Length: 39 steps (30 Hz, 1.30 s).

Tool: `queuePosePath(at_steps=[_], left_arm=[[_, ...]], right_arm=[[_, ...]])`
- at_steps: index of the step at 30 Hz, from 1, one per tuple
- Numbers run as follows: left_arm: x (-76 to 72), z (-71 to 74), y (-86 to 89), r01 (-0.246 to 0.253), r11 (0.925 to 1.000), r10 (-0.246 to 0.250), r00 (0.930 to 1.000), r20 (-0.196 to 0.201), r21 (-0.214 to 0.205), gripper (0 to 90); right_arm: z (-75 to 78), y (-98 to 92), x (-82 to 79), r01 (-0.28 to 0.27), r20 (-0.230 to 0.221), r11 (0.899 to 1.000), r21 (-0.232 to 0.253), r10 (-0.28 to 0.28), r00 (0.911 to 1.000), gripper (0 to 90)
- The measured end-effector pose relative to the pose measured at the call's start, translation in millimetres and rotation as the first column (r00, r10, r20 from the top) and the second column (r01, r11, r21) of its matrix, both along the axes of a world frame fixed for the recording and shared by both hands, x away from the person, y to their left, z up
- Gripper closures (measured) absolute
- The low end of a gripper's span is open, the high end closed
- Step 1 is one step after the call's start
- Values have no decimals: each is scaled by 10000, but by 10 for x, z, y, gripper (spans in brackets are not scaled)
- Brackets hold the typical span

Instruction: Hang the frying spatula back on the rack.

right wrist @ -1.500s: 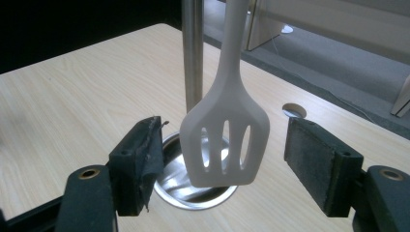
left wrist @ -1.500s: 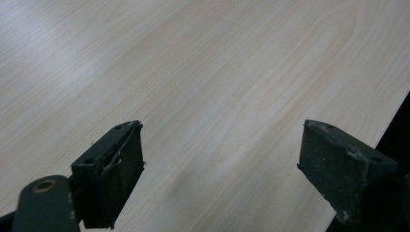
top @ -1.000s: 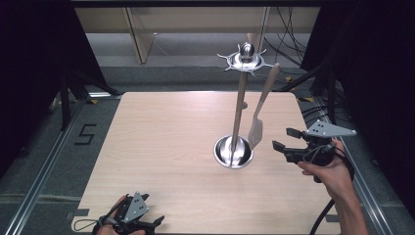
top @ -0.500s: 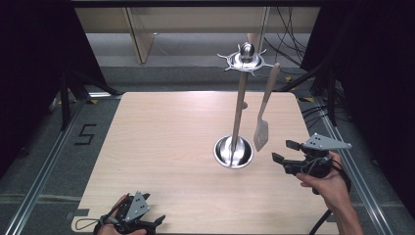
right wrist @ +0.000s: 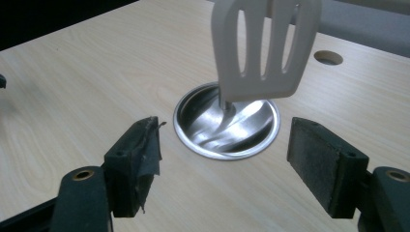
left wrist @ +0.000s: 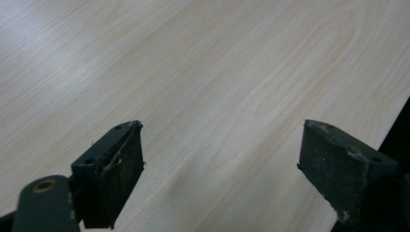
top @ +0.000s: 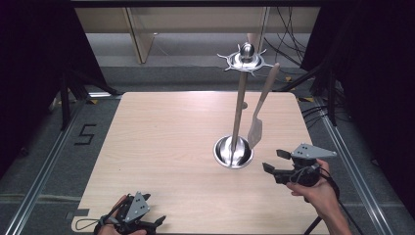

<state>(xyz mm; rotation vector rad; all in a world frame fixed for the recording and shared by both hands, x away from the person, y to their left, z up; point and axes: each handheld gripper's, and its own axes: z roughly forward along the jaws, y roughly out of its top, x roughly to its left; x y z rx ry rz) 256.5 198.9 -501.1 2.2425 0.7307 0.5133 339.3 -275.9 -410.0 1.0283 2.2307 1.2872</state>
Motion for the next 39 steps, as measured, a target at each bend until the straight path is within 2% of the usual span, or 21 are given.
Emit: queuePosePath(at_steps=[1, 2, 5, 6, 7, 8, 10, 11, 13, 15, 19, 21, 25, 26, 27, 33, 34, 35, 37, 38, 39], left_arm=[[2, 1, 0, 1, 10000, -1, 10000, -4, 25, 152], [-1, -17, -15, -98, 9996, 99, 10000, 9, -280, 152], [2, -14, -11, -96, 9998, 97, 9999, 77, -192, 152], [-4, -20, -18, -148, 9992, 148, 9999, -17, -360, 152], [-2, -17, -15, -128, 9994, 130, 9999, 53, -320, 152], [6, 6, 7, 21, 10000, -22, 10000, 42, 94, 152], [-1, 4, 10, 7, 10000, -7, 10000, 56, 61, 152], [-9, -4, 0, -64, 9999, 65, 10000, 52, -145, 152], [-13, 0, 2, -70, 9999, 71, 10000, 53, -143, 152], [-13, 1, 6, -43, 10000, 44, 9999, 149, -69, 152], [-11, 5, 5, -47, 10000, 48, 9999, 91, -37, 152], [-13, -16, -7, -90, 9996, 92, 9999, 59, -272, 152], [-17, -16, -12, -115, 9995, 117, 9999, 84, -299, 152], [-18, -15, -13, -112, 9995, 115, 9999, 96, -291, 152], [-16, -6, -5, -65, 9999, 66, 9999, 114, -86, 152], [-18, -4, -5, -56, 10000, 57, 9999, 99, -81, 152], [-12, 7, 7, 55, 9999, -57, 9999, 101, 141, 152], [-17, -3, -5, -45, 10000, 45, 9999, 100, -69, 152], [-19, -2, -9, -54, 10000, 55, 9999, 100, -75, 152], [-20, -8, -13, -47, 9998, 50, 9999, 135, -201, 152], [-24, -12, -17, -78, 9996, 82, 9999, 105, -287, 152]], right_arm=[[-15, 14, -5, 44, 2, 10000, 7, -44, 10000, 286], [-40, 31, -13, 72, -165, 9999, 87, -71, 9998, 285], [-70, 34, -9, 7, -165, 10000, 50, -6, 9999, 285], [-72, 36, -23, 66, -362, 10000, 55, -64, 9993, 284], [-96, 40, -19, 90, -268, 10000, -2, -90, 9996, 284], [-110, 44, -22, 1, -426, 10000, 3, -1, 9991, 284], [-142, 47, -17, -6, -484, 10000, -86, 1, 9988, 283], [-164, 56, -20, 55, -481, 10000, -41, -57, 9988, 283], [-192, 51, -13, -116, -441, 9998, -165, 108, 9990, 284], [-225, 72, -39, 44, -680, 9999, -121, -52, 9977, 283], [-258, 88, -57, 39, -595, 10000, -92, -44, 9982, 283], [-273, 74, -63, -16, -572, 9997, -233, 2, 9984, 281], [-338, 69, -89, -5, -789, 9997, -263, -15, 9969, 277], [-338, 69, -89, -5, -789, 9997, -263, -15, 9969, 277], [-353, 75, -98, 51, -807, 9997, -255, -71, 9967, 277], [-414, 61, -114, -164, -768, 9990, -423, 131, 9970, 274], [-430, 71, -129, -97, -883, 9997, -202, 78, 9961, 273], [-442, 52, -137, -30, -842, 9993, -360, 0, 9964, 273], [-449, 56, -156, 23, -980, 9995, -328, -55, 9952, 273], [-467, 48, -149, -49, -892, 9996, -279, 24, 9960, 272], [-470, 53, -176, 30, -1133, 9998, -218, -54, 9935, 272]])
